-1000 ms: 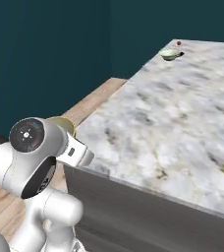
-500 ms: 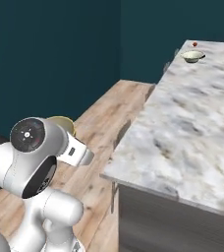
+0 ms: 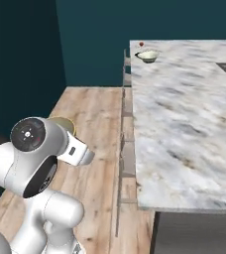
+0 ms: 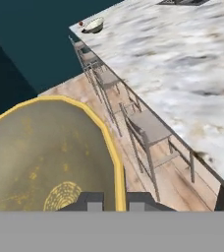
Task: Take the smaller bowl and place it next to the appetizer plate on the dining counter , and place the larger bowl next to the plate with cooked food.
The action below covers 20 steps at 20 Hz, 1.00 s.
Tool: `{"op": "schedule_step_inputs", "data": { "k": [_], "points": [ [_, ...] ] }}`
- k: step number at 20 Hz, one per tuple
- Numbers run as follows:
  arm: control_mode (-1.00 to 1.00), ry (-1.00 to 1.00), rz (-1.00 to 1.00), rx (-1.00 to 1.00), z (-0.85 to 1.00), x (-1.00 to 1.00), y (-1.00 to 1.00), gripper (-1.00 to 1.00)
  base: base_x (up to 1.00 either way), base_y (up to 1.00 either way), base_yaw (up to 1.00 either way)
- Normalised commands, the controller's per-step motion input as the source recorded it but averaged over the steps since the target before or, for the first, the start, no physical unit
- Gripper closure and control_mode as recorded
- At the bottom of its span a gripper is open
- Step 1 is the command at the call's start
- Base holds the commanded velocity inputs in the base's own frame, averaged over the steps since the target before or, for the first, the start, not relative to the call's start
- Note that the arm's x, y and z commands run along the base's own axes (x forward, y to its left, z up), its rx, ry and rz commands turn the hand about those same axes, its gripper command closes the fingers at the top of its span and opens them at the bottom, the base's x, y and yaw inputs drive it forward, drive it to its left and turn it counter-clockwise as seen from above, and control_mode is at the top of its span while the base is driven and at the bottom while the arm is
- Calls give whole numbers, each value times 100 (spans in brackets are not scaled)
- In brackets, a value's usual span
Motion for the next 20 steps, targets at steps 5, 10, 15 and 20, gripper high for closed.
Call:
{"op": "schedule_step_inputs", "data": {
  "k": [5, 10, 15, 20],
  "points": [
    [100, 0, 0, 0, 0, 0, 0, 100, 98, 100, -57],
    [100, 0, 0, 0, 0, 0, 0, 100, 93, 100, -55],
    [100, 0, 0, 0, 0, 0, 0, 100, 88, 100, -44],
    [100, 0, 0, 0, 0, 0, 0, 100, 94, 100, -27]
  ]
}}
